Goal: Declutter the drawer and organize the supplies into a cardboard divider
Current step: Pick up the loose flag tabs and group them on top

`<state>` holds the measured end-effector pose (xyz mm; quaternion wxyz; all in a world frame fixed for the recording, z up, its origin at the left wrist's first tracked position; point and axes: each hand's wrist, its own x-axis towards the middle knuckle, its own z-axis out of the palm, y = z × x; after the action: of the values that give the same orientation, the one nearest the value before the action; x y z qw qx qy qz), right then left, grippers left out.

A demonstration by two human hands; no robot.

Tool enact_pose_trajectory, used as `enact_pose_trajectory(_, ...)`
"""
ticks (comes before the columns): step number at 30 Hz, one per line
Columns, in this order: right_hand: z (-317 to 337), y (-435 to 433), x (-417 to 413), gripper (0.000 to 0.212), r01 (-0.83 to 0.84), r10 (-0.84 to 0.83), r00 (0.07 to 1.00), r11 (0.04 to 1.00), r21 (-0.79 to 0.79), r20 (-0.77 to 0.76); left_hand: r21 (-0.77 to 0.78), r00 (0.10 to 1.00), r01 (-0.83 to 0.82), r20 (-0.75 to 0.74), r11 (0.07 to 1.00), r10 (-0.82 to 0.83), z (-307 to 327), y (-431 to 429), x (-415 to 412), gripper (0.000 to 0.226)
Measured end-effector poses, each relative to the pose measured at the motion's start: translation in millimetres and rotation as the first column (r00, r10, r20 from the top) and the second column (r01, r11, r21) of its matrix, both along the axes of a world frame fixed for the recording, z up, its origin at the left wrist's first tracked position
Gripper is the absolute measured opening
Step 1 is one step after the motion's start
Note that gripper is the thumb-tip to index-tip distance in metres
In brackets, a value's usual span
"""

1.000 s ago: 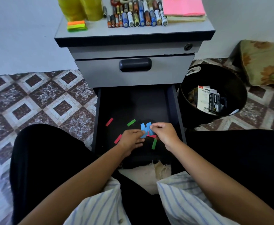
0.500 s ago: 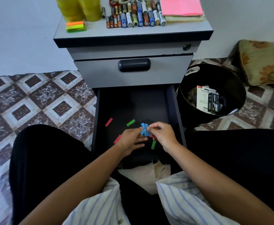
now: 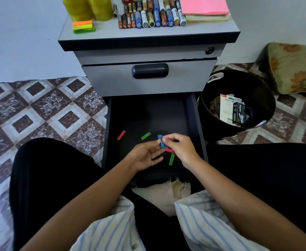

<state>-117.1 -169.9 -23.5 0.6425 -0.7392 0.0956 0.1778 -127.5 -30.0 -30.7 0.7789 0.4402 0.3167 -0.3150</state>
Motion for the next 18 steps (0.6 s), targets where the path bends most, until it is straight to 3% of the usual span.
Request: enact_pose_trajectory(18, -3.3, 1.1, 1.1, 0.006, -0.004, 0.009, 0.997, 0.998, -0.067, 0.077, -0.049, 1.000, -0.013, 0.021, 0.999, 0.014, -0.6, 1.8, -0.9, 0.012)
